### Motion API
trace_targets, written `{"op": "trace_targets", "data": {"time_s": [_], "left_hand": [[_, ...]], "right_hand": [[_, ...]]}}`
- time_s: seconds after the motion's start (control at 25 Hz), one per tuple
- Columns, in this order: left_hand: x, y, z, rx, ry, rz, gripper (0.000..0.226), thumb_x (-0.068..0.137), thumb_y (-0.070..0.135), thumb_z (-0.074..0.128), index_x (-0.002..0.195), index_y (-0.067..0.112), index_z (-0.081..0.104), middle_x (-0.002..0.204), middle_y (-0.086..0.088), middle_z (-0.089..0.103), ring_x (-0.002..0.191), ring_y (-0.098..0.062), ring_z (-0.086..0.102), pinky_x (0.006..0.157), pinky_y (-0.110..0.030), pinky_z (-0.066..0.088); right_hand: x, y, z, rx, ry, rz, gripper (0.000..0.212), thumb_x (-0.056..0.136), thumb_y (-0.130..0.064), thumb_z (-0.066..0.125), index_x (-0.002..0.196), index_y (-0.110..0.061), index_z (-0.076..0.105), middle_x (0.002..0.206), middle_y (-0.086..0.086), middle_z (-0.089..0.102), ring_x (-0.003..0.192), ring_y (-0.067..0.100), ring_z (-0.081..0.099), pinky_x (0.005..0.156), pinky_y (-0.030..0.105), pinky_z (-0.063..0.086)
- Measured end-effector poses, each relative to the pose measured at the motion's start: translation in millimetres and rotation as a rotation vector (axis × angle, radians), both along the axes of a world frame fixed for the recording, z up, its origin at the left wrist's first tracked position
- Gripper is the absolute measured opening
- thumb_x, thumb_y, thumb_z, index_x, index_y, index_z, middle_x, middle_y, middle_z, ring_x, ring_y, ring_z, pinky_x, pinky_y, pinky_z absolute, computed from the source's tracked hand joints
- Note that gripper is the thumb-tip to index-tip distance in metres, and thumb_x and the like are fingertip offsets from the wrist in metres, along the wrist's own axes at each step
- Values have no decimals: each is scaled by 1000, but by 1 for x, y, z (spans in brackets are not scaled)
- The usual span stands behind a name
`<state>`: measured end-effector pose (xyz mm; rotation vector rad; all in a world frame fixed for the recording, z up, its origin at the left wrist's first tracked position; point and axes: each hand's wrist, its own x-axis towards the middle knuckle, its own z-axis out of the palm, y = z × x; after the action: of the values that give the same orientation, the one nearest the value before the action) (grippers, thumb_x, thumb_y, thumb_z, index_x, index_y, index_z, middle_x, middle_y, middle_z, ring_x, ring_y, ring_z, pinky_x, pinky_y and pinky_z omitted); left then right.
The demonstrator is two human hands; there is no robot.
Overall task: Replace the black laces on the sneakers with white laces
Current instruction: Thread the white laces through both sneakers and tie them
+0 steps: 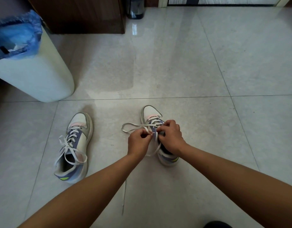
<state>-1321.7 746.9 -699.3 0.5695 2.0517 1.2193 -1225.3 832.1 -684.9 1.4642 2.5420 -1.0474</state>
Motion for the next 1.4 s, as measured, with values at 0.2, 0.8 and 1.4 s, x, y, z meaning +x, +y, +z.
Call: {"op": "trace_targets", "data": {"time_s": [0.2,0.8,1.4], "left_hand": [[-2,-2,-1,-6,131,-181,10,88,10,61,90,5,70,91,-4,63,76,-8,58,66,-6,38],[42,-9,7,-161,33,-144,57,90,18,58,142,16,34,125,-6,39,105,-24,56,94,-31,47],[17,1,7,-232,-415,91,32,85,31,63,106,14,48,95,-5,58,79,-20,59,71,-36,54]], "right_hand": [[-3,1,6,150,-95,143,26,93,-20,49,110,-15,68,122,12,48,108,32,49,90,35,40],[-2,3,10,189,-180,339,25,93,-16,45,111,-7,59,130,14,39,107,34,50,85,35,44],[85,-7,73,83,-794,843,33,97,-24,43,130,-18,44,131,7,50,121,27,44,94,35,38]]}}
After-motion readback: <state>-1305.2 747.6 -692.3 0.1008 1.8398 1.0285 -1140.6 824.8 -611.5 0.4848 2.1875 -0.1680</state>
